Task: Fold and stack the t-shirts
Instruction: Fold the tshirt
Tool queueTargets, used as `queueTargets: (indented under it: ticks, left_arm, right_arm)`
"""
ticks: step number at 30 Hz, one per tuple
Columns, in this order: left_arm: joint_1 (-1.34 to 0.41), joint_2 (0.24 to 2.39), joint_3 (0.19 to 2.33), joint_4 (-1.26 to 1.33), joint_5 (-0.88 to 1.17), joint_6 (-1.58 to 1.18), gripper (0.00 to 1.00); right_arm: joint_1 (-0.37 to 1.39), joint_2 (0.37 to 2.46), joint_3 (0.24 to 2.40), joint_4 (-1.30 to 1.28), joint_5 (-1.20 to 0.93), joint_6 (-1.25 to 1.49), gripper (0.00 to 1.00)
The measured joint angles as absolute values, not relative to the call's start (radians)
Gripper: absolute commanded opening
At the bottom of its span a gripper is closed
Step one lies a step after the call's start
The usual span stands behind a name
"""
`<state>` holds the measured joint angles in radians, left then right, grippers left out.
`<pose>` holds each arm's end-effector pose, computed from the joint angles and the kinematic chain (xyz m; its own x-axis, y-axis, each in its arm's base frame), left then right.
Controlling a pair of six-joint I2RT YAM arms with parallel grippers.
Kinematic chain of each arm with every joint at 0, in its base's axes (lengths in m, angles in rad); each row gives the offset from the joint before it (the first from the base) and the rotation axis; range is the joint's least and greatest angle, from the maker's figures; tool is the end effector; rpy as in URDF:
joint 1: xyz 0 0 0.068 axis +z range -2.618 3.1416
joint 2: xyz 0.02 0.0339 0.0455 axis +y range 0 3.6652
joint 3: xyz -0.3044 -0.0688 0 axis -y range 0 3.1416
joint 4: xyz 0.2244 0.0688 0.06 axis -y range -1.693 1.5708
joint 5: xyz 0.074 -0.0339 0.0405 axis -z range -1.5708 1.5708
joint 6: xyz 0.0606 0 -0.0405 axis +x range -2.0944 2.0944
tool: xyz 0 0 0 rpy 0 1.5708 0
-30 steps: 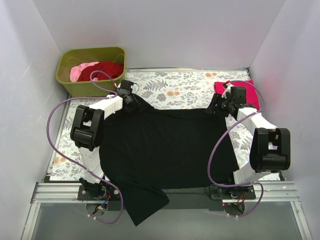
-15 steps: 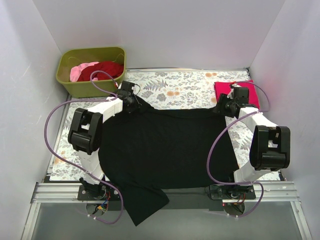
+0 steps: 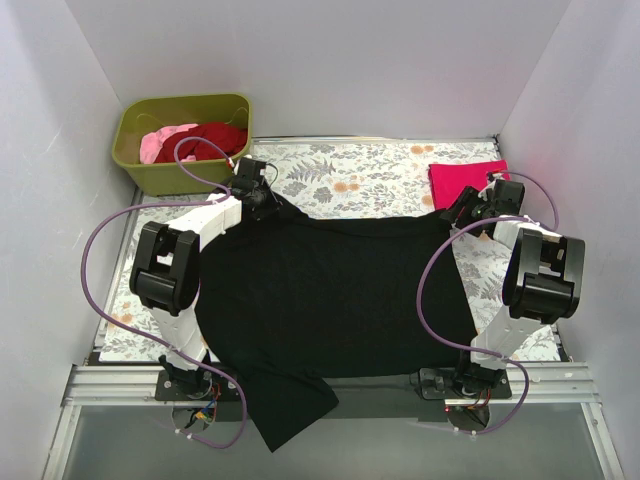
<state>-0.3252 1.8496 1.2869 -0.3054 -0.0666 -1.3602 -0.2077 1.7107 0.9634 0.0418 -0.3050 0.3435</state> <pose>0.3922 -0.1280 0.2346 -0.4231 -0.8871 -0.1848 -0.6490 0.4389 -0.6214 0.3640 -0.0581 0.2210 -0.6065 0.4561 -0.6512 0.1883 0.8782 0.4397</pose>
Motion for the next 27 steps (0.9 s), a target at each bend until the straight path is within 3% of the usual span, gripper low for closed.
queueTargets:
  ticks: [12, 16, 22, 24, 27]
  left_arm:
    - [-0.327, 1.839, 1.287, -0.303, -0.046, -1.342, 0.00]
    - [-0.329, 1.837, 1.287, -0.299, -0.040, -1.342, 0.00]
    - [-0.329, 1.836, 1.287, -0.295, -0.037, -1.341, 0.00]
    - [-0.329, 1.836, 1.287, -0.292, -0.037, -1.338, 0.00]
    - [-0.329, 1.836, 1.287, -0.291, -0.037, -1.336, 0.00]
  right_arm:
    - [-0.228, 1.781, 0.963, 0.083, -0.413, 0.364, 0.48]
    - [-0.229, 1.781, 0.962, 0.086, -0.437, 0.363, 0.32]
    - [-0.229, 1.774, 0.955, 0.086, -0.462, 0.371, 0.24]
    - [-0.229, 1.765, 0.952, 0.086, -0.467, 0.372, 0.16]
    - [-0.229, 1.749, 0.951, 0.086, -0.472, 0.377, 0.16]
